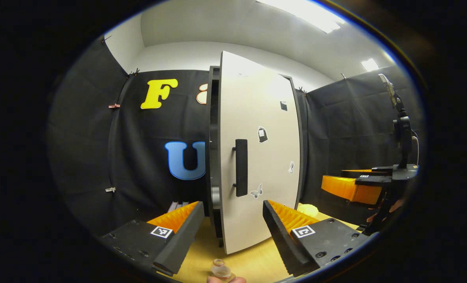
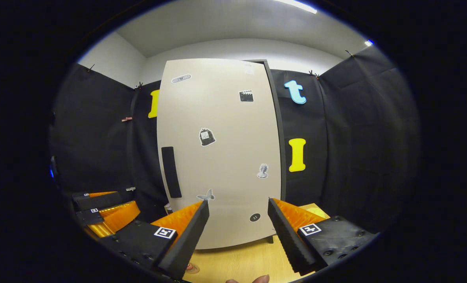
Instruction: Open the cabinet door with the right hand, grasp the bottle in the cabinet with the left hand and place it on the coaster, then close the cabinet door with the right hand.
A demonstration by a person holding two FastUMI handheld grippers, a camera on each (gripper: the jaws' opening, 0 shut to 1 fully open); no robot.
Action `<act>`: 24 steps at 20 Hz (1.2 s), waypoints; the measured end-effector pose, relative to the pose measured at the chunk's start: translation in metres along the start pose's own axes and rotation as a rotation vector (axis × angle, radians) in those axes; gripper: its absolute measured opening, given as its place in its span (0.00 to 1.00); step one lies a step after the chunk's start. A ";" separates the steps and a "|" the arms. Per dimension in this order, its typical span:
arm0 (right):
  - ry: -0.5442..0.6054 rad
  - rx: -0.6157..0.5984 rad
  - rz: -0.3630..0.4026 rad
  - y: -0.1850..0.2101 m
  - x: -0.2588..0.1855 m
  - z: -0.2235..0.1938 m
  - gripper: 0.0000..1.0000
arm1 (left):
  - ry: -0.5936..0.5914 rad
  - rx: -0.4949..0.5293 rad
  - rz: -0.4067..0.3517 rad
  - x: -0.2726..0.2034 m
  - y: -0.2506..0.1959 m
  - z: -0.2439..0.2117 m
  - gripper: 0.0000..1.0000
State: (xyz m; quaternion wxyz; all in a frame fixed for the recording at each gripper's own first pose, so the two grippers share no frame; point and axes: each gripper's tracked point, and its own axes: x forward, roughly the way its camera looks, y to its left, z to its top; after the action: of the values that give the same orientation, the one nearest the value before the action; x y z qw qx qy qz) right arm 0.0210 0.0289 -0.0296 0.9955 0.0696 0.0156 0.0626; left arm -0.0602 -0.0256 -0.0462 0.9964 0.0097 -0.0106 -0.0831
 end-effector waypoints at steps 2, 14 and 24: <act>-0.001 -0.001 -0.004 -0.002 -0.002 0.000 0.98 | 0.001 0.005 -0.005 -0.001 -0.003 0.000 0.95; 0.004 -0.003 -0.033 -0.010 -0.016 -0.004 0.98 | 0.005 0.003 -0.004 -0.002 -0.005 0.000 0.95; -0.001 -0.001 -0.034 -0.009 -0.021 -0.002 0.98 | 0.011 0.003 0.010 -0.002 -0.006 0.001 0.95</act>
State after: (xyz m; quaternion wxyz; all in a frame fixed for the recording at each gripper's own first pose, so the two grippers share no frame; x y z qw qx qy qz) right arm 0.0007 0.0174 -0.0325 0.9964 0.0689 0.0161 0.0458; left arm -0.0632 -0.0308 -0.0457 0.9969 0.0116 -0.0055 -0.0779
